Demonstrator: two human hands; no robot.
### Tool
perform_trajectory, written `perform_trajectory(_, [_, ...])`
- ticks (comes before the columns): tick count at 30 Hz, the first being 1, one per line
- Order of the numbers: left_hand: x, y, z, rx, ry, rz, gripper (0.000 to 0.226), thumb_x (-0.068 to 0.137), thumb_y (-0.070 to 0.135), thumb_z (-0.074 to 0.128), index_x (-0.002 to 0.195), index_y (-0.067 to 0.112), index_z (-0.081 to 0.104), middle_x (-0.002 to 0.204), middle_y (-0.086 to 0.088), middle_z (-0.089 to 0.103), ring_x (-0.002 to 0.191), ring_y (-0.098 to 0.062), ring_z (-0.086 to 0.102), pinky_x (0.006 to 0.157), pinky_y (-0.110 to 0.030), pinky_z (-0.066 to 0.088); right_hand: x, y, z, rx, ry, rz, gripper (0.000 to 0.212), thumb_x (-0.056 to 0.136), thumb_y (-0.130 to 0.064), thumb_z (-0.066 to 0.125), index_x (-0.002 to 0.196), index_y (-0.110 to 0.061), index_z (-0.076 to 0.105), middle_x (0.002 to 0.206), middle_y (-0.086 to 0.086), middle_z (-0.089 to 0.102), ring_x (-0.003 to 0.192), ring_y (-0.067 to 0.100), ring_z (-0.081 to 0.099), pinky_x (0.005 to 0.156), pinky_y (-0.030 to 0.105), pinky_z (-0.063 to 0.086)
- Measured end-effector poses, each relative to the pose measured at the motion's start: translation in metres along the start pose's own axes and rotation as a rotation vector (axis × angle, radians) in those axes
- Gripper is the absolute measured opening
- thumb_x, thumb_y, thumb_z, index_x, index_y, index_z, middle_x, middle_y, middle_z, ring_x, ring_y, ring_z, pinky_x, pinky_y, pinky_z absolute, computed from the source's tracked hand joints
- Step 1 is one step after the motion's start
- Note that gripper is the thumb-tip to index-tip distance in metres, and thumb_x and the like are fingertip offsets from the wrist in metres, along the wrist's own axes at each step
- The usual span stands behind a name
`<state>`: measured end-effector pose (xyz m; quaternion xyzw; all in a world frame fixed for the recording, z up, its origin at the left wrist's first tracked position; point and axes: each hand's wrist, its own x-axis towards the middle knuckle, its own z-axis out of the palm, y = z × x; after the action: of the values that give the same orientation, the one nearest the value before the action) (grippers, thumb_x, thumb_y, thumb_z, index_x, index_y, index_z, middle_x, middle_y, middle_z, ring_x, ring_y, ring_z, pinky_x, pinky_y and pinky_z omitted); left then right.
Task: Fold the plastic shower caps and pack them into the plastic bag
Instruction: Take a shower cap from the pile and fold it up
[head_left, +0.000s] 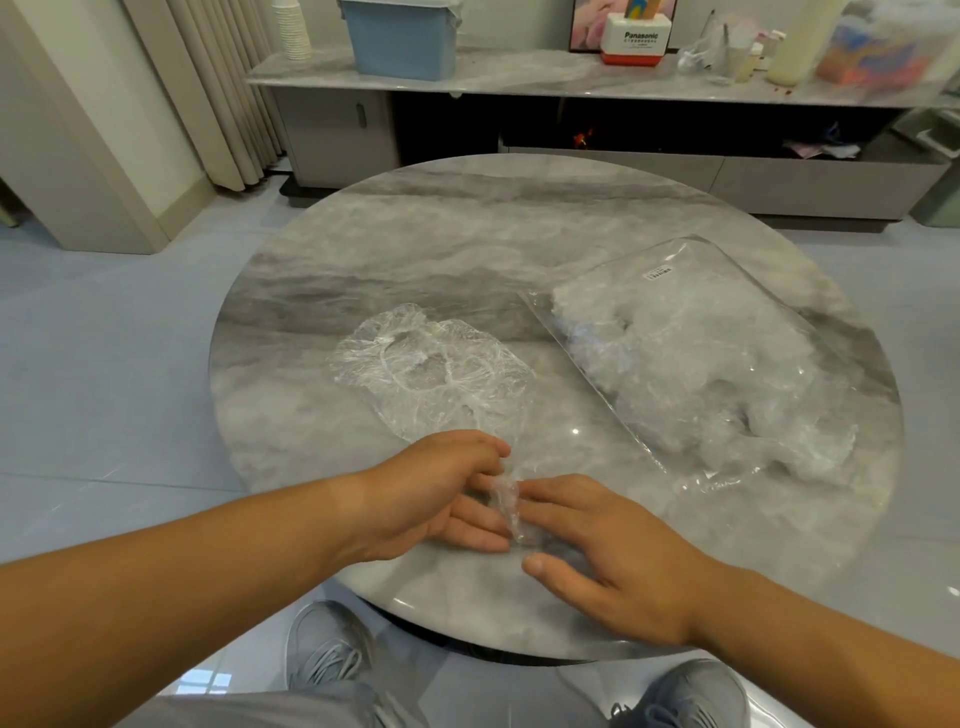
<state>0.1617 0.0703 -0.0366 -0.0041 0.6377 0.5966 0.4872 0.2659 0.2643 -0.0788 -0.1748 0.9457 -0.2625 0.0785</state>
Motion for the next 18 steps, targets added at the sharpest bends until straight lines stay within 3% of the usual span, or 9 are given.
perform_trajectory(3, [0.002, 0.003, 0.0, 0.165, 0.164, 0.077, 0.017, 0.101, 0.017, 0.052, 0.113, 0.01, 0.062, 0.111, -0.018, 0.063, 0.079, -0.036, 0.075, 0.07, -0.042, 0.063, 0.0, -0.003, 0.005, -0.089, -0.014, -0.008, 0.059, 0.1, -0.065, 0.036, 0.136, -0.024, 0.058, 0.143, -0.005, 0.049, 0.13, 0.011, 0.044, 0.106, 0.029, 0.042])
perform_trajectory(6, [0.007, 0.001, -0.005, 0.378, 0.273, 0.151, 0.014, 0.097, 0.023, 0.059, 0.101, 0.01, 0.065, 0.101, -0.014, 0.067, 0.073, -0.023, 0.074, 0.06, -0.034, 0.06, 0.0, -0.004, 0.007, -0.162, -0.018, -0.026, 0.059, 0.1, -0.065, 0.036, 0.136, -0.022, 0.056, 0.144, -0.001, 0.046, 0.131, 0.015, 0.043, 0.108, 0.03, 0.041])
perform_trajectory(8, [0.012, -0.002, -0.009, 0.59, 0.306, 0.19, 0.02, 0.091, 0.033, 0.07, 0.094, 0.014, 0.067, 0.084, -0.005, 0.067, 0.069, -0.014, 0.066, 0.061, -0.031, 0.055, 0.0, -0.005, 0.007, -0.183, -0.027, -0.026, 0.059, 0.1, -0.065, 0.036, 0.137, -0.023, 0.055, 0.147, 0.0, 0.043, 0.134, 0.016, 0.039, 0.111, 0.03, 0.038])
perform_trajectory(10, [0.015, -0.004, -0.011, 0.692, 0.312, 0.193, 0.03, 0.081, 0.043, 0.08, 0.091, 0.019, 0.066, 0.079, 0.002, 0.068, 0.068, -0.012, 0.063, 0.063, -0.03, 0.053, -0.001, -0.005, 0.008, -0.189, -0.035, -0.004, 0.057, 0.1, -0.066, 0.035, 0.138, -0.028, 0.054, 0.15, 0.003, 0.037, 0.139, 0.018, 0.032, 0.114, 0.033, 0.034])
perform_trajectory(14, [0.021, -0.006, -0.007, 0.589, 0.266, 0.101, 0.051, 0.07, 0.038, 0.091, 0.104, 0.017, 0.06, 0.084, -0.008, 0.072, 0.067, -0.017, 0.069, 0.063, -0.028, 0.059, -0.002, -0.005, 0.008, -0.213, -0.048, 0.058, 0.057, 0.098, -0.071, 0.027, 0.143, -0.041, 0.046, 0.159, 0.004, 0.02, 0.149, 0.019, 0.013, 0.12, 0.036, 0.018])
perform_trajectory(18, [0.028, -0.006, -0.007, 0.55, 0.258, 0.074, 0.045, 0.07, 0.028, 0.093, 0.099, 0.009, 0.065, 0.072, -0.008, 0.068, 0.056, -0.012, 0.063, 0.059, -0.026, 0.058, -0.007, -0.005, 0.01, -0.213, -0.07, 0.075, 0.058, 0.098, -0.073, 0.024, 0.15, -0.049, 0.034, 0.167, 0.0, -0.004, 0.153, 0.016, -0.006, 0.122, 0.032, 0.003])
